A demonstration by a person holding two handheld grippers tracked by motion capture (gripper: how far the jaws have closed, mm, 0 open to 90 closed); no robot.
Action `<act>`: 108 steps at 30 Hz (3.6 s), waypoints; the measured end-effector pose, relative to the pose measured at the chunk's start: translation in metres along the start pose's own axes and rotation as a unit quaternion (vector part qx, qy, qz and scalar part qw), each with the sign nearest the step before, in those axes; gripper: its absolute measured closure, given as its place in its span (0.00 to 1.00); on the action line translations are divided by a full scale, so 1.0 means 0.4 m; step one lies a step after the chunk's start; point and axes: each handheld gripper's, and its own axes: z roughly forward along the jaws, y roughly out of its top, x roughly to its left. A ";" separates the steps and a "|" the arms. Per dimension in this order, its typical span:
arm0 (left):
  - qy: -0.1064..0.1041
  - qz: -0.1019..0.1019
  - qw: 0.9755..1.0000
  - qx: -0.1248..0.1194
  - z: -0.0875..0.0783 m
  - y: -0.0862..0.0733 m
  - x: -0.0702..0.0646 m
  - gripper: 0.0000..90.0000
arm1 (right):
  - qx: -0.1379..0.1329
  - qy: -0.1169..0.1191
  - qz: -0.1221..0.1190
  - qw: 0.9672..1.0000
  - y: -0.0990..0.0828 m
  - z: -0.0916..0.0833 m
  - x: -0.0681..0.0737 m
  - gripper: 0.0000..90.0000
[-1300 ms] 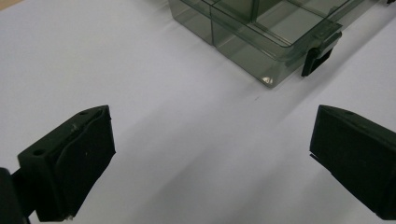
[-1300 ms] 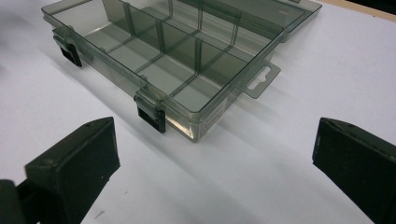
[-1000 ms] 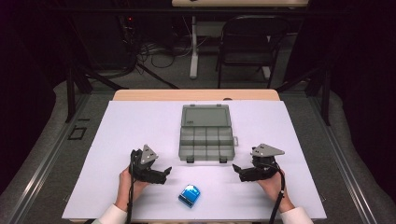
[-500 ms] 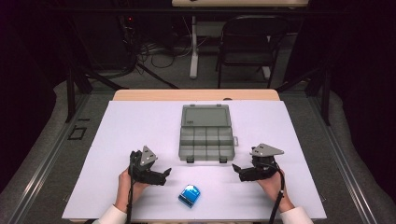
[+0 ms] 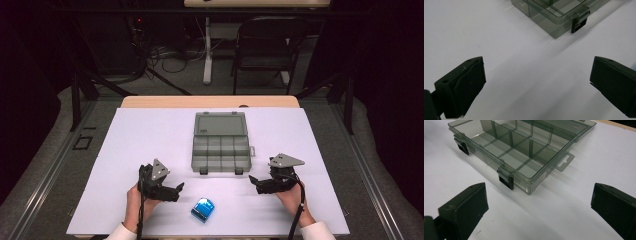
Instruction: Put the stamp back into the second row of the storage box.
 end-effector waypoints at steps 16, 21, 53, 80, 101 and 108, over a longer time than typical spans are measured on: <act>-0.010 -0.004 1.000 -0.002 -0.019 0.010 -0.048 0.00 | 0.002 -0.001 0.004 1.000 -0.003 0.004 -0.005 0.00; -0.020 -0.002 1.000 -0.002 -0.019 0.012 -0.060 0.00 | 0.000 0.001 0.006 1.000 -0.003 0.004 -0.005 0.00; -0.073 0.037 0.997 -0.003 -0.029 0.011 -0.183 0.00 | 0.001 0.003 -0.002 1.000 -0.003 0.008 -0.001 0.00; -0.120 0.052 0.991 0.019 0.007 -0.004 -0.243 0.01 | 0.002 0.005 0.000 1.000 -0.006 0.014 -0.003 0.01; -0.136 0.062 0.988 0.041 0.019 -0.016 -0.256 0.31 | 0.005 0.004 -0.001 1.000 -0.007 0.013 -0.003 0.01; -0.146 0.054 0.987 0.041 0.019 -0.021 -0.243 0.40 | 0.005 0.004 0.000 1.000 -0.006 0.013 -0.003 0.01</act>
